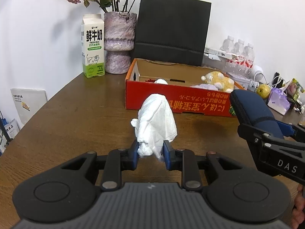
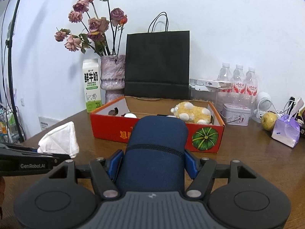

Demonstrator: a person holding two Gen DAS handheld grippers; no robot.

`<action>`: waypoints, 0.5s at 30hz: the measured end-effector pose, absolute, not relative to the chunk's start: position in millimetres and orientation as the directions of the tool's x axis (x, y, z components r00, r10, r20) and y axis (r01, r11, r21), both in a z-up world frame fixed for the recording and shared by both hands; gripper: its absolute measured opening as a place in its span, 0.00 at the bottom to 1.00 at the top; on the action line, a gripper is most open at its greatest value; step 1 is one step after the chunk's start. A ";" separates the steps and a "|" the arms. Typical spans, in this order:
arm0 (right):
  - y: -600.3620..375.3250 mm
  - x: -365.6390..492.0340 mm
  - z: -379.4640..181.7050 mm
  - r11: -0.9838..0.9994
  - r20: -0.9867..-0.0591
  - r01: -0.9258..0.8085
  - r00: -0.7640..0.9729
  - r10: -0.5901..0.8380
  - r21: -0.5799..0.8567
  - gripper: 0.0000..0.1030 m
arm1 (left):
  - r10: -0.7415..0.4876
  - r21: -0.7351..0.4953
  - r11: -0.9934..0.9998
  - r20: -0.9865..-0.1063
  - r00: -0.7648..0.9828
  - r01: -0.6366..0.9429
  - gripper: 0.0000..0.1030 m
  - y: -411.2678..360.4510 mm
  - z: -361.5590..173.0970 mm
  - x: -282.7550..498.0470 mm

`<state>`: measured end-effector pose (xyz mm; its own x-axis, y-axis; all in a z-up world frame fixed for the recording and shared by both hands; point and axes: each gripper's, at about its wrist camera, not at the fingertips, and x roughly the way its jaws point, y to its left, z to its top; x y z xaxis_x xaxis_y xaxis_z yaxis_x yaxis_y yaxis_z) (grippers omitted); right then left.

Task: Organize objects
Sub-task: 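Carry the tissue and navy pouch with both tools over the box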

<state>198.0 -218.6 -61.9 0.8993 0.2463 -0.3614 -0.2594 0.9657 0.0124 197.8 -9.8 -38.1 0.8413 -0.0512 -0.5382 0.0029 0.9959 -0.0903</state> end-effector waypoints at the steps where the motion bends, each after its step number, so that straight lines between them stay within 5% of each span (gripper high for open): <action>1: -218.4 198.5 -60.7 0.965 -0.362 -0.262 0.898 0.249 0.014 0.64 | -0.052 -0.091 0.996 -0.537 0.842 0.003 0.25 -10.2 -36.6 198.6; 15: -214.3 219.7 -44.4 0.962 -0.336 -0.272 0.904 0.265 0.027 0.64 | -0.069 -0.092 0.995 -0.483 0.873 0.028 0.25 -24.8 -6.4 224.0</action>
<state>219.7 -214.3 -44.4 0.9036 0.2650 -0.3364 -0.2720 0.9619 0.0272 224.0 -24.8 -6.4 0.8730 -0.0688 -0.4828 0.0278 0.9954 -0.0917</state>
